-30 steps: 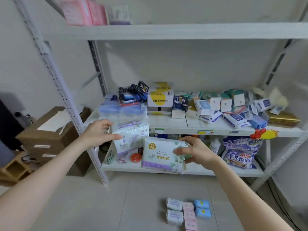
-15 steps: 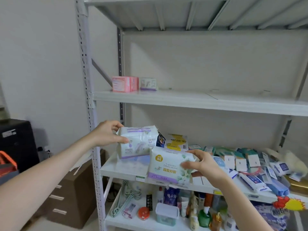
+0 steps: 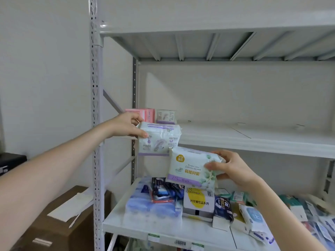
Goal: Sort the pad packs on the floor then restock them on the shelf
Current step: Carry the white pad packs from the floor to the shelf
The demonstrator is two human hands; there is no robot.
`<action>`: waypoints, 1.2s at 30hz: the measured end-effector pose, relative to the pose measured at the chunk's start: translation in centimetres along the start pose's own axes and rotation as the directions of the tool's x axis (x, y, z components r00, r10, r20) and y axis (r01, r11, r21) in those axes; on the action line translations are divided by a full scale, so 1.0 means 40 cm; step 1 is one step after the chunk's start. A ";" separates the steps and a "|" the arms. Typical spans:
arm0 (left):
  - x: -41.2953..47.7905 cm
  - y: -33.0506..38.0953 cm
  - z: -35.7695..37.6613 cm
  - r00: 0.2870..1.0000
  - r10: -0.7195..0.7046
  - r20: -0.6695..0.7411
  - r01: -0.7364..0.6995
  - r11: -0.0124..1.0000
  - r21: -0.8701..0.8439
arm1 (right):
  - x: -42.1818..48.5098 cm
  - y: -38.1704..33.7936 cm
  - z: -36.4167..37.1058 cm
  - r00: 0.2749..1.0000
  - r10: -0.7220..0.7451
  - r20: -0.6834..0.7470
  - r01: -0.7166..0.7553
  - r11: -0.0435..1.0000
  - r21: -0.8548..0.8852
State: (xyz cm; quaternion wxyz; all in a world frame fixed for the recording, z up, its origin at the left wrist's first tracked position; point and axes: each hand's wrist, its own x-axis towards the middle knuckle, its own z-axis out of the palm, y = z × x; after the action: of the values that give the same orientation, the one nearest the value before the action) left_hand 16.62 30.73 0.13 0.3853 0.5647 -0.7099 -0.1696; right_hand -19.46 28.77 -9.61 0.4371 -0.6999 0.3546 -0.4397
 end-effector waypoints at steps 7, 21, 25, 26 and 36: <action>0.193 0.013 -0.092 0.999 0.047 -0.021 -0.046 0.999 0.010 | 0.208 -0.066 -0.021 0.995 -0.087 -0.043 0.087 0.996 -0.015; 0.625 -0.104 -0.216 0.988 0.139 0.073 -0.142 0.989 0.040 | 0.568 -0.088 0.002 0.979 -0.157 -0.130 0.148 0.986 -0.077; 0.735 -0.146 -0.195 0.981 0.151 0.120 -0.155 0.987 0.031 | 0.663 -0.075 -0.015 0.981 -0.145 -0.132 0.129 0.984 -0.121; 0.762 -0.158 -0.189 0.980 0.152 0.128 -0.157 0.987 0.030 | 0.687 -0.072 -0.020 0.981 -0.145 -0.128 0.127 0.983 -0.133; 0.996 -0.259 -0.124 0.968 0.092 0.235 -0.110 0.992 0.063 | 0.912 -0.027 -0.066 0.989 -0.103 -0.107 0.078 0.974 -0.212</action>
State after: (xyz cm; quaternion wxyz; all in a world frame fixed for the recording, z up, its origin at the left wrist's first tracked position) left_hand 24.64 -8.62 10.48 0.2866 0.5183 -0.7836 -0.1875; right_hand -8.59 -3.76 3.17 0.3198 -0.7299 0.3913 -0.4603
